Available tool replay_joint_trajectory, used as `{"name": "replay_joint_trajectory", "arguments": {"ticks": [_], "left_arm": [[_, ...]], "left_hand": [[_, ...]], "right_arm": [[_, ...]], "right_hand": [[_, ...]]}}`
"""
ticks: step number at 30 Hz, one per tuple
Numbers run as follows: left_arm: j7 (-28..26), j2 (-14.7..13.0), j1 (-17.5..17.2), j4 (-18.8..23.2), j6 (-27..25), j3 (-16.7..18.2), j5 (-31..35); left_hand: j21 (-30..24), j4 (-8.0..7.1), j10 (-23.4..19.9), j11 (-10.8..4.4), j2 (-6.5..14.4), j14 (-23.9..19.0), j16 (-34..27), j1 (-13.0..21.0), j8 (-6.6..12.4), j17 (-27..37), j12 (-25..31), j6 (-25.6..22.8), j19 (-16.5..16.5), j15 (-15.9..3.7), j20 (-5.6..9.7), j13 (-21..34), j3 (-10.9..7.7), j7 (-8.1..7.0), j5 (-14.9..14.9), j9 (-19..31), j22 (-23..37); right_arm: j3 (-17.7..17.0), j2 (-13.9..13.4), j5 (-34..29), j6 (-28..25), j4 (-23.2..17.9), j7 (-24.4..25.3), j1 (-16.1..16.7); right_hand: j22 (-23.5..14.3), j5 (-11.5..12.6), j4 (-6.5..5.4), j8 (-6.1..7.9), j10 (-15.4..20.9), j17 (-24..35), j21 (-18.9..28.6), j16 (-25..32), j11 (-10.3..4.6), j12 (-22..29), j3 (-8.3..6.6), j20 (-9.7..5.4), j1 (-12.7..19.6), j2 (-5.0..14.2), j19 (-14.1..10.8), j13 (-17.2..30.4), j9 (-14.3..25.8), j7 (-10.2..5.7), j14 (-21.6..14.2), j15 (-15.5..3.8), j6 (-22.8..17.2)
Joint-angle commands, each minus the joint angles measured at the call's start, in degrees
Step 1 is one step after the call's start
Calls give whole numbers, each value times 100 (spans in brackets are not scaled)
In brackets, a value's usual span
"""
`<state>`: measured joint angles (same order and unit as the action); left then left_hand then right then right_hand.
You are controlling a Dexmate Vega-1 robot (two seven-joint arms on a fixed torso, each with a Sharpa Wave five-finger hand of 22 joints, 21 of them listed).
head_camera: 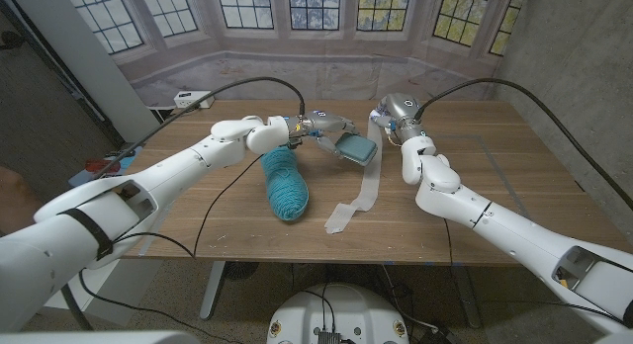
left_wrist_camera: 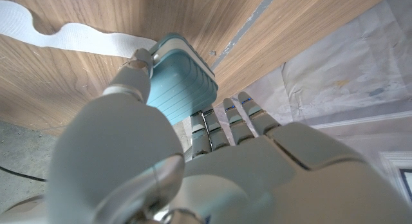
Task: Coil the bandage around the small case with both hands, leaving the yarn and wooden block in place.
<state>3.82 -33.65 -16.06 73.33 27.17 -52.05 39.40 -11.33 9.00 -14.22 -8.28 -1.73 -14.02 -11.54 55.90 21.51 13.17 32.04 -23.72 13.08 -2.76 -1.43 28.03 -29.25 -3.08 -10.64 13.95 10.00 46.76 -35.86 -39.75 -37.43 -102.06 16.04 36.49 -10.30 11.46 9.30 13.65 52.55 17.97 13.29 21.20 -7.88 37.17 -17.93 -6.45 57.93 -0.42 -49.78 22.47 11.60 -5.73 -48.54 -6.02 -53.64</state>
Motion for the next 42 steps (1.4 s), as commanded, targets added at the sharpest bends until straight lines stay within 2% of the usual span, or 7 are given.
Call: {"name": "replay_joint_trajectory", "arguments": {"ticks": [1, 9, 20, 32, 42], "left_arm": [[-56, 79, 112, -232, 109, -64, -5], [-156, 200, 235, -486, 231, -150, 6], [-202, 269, 334, -658, 297, -234, -14], [-251, 353, 416, -817, 353, -315, -33], [-338, 517, 540, -1113, 480, -430, -63]], "left_hand": [[-7, -5, -28, 12, 78, -51, 1, 37, 921, 19, 21, -46, -1, -1, 12, 21, -77, 12, -28, 20, 19], [-8, -13, -26, 11, 82, -48, 2, 27, 926, 20, 20, -34, -1, 2, 10, 25, -77, 19, -27, 16, 19], [-8, -18, -23, 11, 86, -40, 5, 18, 949, 21, 18, -54, -3, -3, 11, 30, -80, 15, -28, 9, 19], [-8, -12, -29, 27, 77, -49, 5, 20, 956, 18, 20, -38, -2, 1, 11, 35, -86, 4, -28, 3, 19], [-8, -11, -26, 22, 83, -50, 5, 22, 964, 19, 18, -31, -3, 0, 11, 39, -94, 14, -29, -1, 19]], "right_arm": [[-16, 52, -101, -56, -173, -165, -12], [-18, 140, -120, -128, -233, -266, -63], [3, 130, -198, -173, -356, -428, -118], [-44, -13, -319, -255, -636, -652, -84], [-97, -141, -518, -385, -953, -897, -57]], "right_hand": [[-8, -9, -32, -7, -6, 12, -3, -17, 35, 22, -17, 10, 45, -15, 38, 8, 23, 25, -60, -673, -2], [-8, -10, -37, -21, -6, 33, -9, -19, 44, 24, -11, 19, 50, -8, 47, 10, 26, 43, -68, -676, 2], [-9, -12, -43, -39, -4, 57, -16, -35, 63, 30, 0, 37, 54, -4, 51, 18, 30, 68, -57, -672, 5], [-9, -14, -49, -56, -19, 78, -22, -47, 57, 22, 10, 38, 52, 0, 58, 13, 33, 62, -54, -668, 11], [-10, -16, -53, -69, -34, 102, -27, -50, 79, 16, 19, 41, 54, 7, 61, 11, 36, 75, -64, -669, 11]]}}
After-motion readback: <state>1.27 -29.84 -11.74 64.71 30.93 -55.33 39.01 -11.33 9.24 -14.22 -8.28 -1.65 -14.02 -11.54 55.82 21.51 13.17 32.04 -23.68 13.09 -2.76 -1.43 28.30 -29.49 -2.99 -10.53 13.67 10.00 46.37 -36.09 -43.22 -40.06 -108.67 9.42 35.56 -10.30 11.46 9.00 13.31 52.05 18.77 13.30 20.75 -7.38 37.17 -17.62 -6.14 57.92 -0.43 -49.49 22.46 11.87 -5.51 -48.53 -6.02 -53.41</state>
